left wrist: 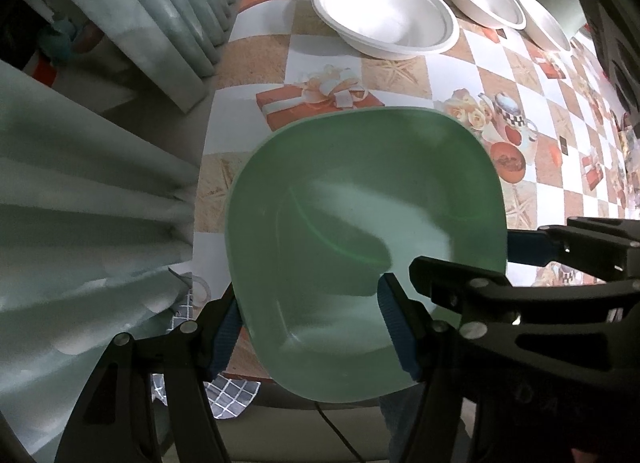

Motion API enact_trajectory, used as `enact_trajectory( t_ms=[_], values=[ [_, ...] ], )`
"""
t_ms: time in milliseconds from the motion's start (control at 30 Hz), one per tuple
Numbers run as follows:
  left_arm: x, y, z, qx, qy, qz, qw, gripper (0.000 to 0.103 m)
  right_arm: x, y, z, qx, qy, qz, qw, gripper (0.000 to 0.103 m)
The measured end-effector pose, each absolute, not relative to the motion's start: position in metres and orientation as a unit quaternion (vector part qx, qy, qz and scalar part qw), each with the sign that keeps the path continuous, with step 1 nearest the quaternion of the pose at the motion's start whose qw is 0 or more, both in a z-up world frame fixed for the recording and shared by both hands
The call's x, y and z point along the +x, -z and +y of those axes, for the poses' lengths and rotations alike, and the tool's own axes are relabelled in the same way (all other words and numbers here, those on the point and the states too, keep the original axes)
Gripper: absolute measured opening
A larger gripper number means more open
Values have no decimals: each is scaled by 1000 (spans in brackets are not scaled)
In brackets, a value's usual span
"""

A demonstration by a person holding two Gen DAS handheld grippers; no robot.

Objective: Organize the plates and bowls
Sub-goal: 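Lower the mint-green plate onto the pink plate and open the right tool, then move the right tool toward a white foam plate on the table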

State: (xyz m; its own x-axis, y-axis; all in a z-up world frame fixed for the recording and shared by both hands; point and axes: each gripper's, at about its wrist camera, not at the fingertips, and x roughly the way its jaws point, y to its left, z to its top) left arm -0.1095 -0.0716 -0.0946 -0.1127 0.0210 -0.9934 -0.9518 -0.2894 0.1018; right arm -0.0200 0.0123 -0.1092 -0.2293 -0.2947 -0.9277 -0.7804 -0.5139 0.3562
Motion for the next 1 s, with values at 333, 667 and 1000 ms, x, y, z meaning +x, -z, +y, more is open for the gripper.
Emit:
enact_trajectory(
  t_ms=[333,667,1000],
  values=[
    [-99,94,-69,-499,-620,458,396,79,-10,113,16,-585,-639,459,197,77],
    [-116,92,-75,-515,-649,432,356,94,7,111,19,-589,-639,450,207,102],
    [-99,80,-77,-537,-632,407,382,103,36,115,24,-591,-622,461,227,102]
  ],
)
